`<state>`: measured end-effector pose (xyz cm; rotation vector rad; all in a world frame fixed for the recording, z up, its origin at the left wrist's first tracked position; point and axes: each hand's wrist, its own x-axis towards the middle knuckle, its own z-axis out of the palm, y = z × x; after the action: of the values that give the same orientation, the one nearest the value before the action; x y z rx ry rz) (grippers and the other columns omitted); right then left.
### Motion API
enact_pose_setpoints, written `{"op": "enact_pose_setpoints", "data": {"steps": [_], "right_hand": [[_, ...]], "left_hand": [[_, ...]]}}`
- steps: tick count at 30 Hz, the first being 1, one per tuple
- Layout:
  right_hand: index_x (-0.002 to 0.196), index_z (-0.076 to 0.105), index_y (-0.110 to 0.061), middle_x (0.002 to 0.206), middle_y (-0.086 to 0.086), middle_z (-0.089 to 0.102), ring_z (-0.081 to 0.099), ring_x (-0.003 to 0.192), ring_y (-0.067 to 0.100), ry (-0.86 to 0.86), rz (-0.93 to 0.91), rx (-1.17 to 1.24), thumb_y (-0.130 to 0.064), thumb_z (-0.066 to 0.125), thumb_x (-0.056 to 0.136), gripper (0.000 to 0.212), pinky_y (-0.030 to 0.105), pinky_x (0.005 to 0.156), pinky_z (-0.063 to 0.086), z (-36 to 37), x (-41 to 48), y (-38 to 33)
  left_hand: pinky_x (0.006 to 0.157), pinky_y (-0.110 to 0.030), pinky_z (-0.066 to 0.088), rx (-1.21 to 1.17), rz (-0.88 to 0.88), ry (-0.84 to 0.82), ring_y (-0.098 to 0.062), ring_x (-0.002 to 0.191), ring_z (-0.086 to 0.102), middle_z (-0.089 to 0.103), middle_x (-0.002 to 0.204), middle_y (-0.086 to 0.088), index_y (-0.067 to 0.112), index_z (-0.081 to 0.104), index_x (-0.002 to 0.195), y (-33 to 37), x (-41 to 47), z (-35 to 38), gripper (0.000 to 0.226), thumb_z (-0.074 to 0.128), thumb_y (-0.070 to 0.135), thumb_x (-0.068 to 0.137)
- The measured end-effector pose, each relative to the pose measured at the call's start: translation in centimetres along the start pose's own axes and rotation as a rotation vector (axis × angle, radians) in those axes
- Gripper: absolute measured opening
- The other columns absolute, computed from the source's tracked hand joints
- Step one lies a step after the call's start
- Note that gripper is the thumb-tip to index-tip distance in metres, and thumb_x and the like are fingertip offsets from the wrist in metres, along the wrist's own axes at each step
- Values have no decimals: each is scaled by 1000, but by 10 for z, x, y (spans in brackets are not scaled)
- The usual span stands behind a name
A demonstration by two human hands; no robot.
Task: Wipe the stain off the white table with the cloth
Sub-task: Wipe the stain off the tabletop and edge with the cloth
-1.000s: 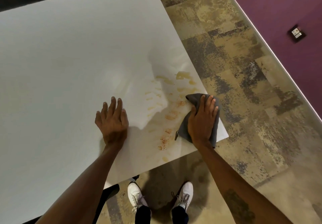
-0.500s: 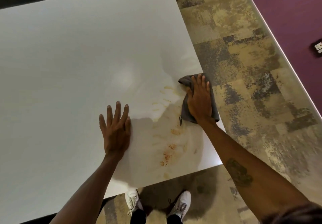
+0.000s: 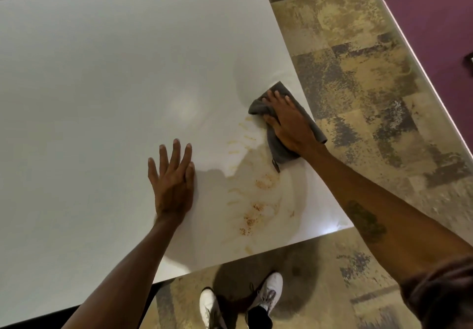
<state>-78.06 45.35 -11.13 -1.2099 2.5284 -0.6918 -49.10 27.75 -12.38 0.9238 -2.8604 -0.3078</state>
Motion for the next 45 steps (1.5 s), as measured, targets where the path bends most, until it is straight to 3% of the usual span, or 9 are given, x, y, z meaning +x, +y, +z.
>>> {"op": "enact_pose_setpoints", "data": {"steps": [7,16,19,24,26,28,34,39,45], "right_hand": [[152,31,-10,161,8,29,21,151,21,-14,-32,-27,-23,42,105,50,37,126,12,10,-78,-24],[151,32,-17,162,1,26,16,152,14,52,104,-90,-32,32,105,49,32,126,8,42,-179,-46],[151,33,-22,160,0,31,18,152,13,196,231,27,-32,34,103,49,32,126,9,54,-196,-62],[153,25,-11,161,10,28,20,151,28,479,636,175,-25,45,101,57,43,126,14,82,-189,-101],[153,25,-8,161,13,26,19,151,30,561,798,146,-29,38,104,55,43,125,13,88,-175,-114],[150,30,0,158,20,31,26,148,35,612,841,48,-28,35,103,54,46,125,16,89,-157,-121],[148,31,4,154,26,34,29,146,40,538,741,-46,-29,36,103,56,50,123,20,78,-93,-105],[152,26,-6,160,17,26,19,151,34,462,634,94,-36,37,104,58,44,123,18,65,-36,-87],[151,30,-5,159,16,29,20,151,32,358,432,100,-30,39,104,54,41,125,15,45,17,-72]], "left_hand": [[127,-56,6,-56,-64,-65,-26,160,11,22,170,5,29,32,159,-4,1,5,53,22,39,108],[127,-58,3,-108,82,-153,-30,160,10,20,171,-1,26,30,161,-19,-7,-2,56,19,37,107],[129,-56,5,-66,160,-179,-29,161,7,15,172,-1,25,22,163,-29,-24,-9,59,11,39,106],[127,-61,5,-11,38,-162,-29,161,4,11,173,2,27,13,164,-24,-36,-11,55,12,39,110],[125,-65,1,-7,-10,-168,-31,161,0,6,173,3,28,9,164,-25,-34,-11,56,12,41,110],[124,-68,0,-2,-15,-174,-32,161,-4,2,173,4,29,6,164,-27,-33,-9,57,15,42,110],[123,-68,7,73,2,-165,-33,160,0,2,173,0,25,6,165,-27,-32,-8,58,22,39,110],[122,-68,13,120,7,-138,-35,159,13,15,171,-4,24,18,164,-27,-29,-10,58,30,38,109],[124,-65,9,132,-15,-178,-31,161,6,10,173,0,28,14,164,-26,-26,-12,59,18,42,107]]}}
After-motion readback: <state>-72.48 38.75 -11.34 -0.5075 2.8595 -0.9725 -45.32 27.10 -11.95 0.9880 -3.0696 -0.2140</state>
